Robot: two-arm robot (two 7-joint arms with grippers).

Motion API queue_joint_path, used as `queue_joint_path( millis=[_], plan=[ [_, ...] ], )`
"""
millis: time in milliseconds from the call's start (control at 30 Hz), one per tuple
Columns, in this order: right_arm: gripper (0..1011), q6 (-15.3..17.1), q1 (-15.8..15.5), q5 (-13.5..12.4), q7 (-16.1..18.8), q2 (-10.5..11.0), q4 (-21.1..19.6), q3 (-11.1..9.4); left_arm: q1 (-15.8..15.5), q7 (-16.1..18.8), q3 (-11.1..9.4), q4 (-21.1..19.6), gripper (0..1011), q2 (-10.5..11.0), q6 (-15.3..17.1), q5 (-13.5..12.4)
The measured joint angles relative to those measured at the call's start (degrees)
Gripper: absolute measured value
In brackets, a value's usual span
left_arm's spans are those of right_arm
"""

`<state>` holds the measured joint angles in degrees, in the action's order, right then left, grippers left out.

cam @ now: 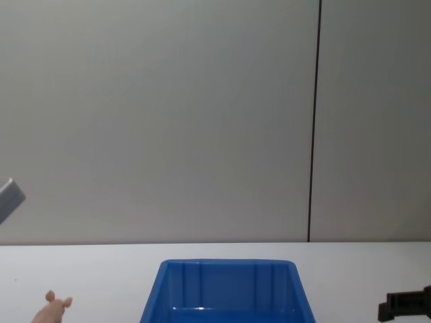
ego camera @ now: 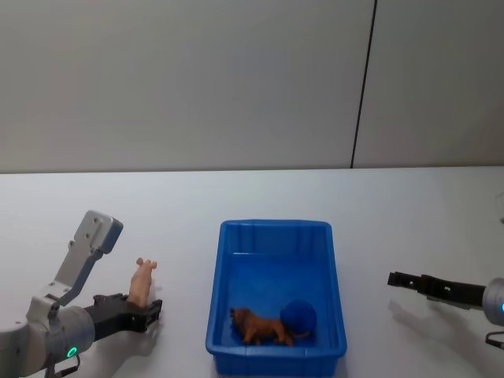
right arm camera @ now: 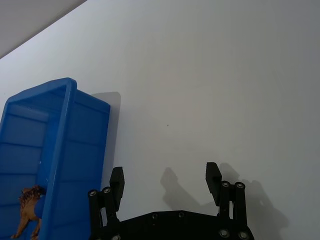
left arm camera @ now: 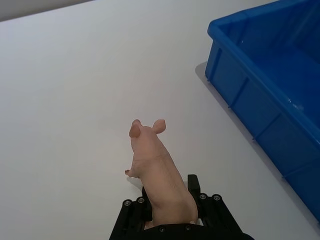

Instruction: Pick up the two dolls from the table and place them into the box.

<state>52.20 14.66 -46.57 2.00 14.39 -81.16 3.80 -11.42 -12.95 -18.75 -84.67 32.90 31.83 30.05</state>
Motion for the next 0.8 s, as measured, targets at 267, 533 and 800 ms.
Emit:
queue_joint_path(
  millis=[267,533,800],
  plan=[
    [1001,0.0,0.0,0.0,0.0,0.0,0.0,0.0,0.7,1.0,0.4,-1.5,416,0.4,-4.2,-0.1],
    [1001,0.0,0.0,0.0,0.0,0.0,0.0,0.0,1.0,0.8,0.9,-3.3,416,0.7,-9.4,-0.1],
    [1001,0.0,0.0,0.0,0.0,0.0,0.0,0.0,0.1,-2.5,1.2,-4.1,416,0.4,-13.2,0.3]
  ],
)
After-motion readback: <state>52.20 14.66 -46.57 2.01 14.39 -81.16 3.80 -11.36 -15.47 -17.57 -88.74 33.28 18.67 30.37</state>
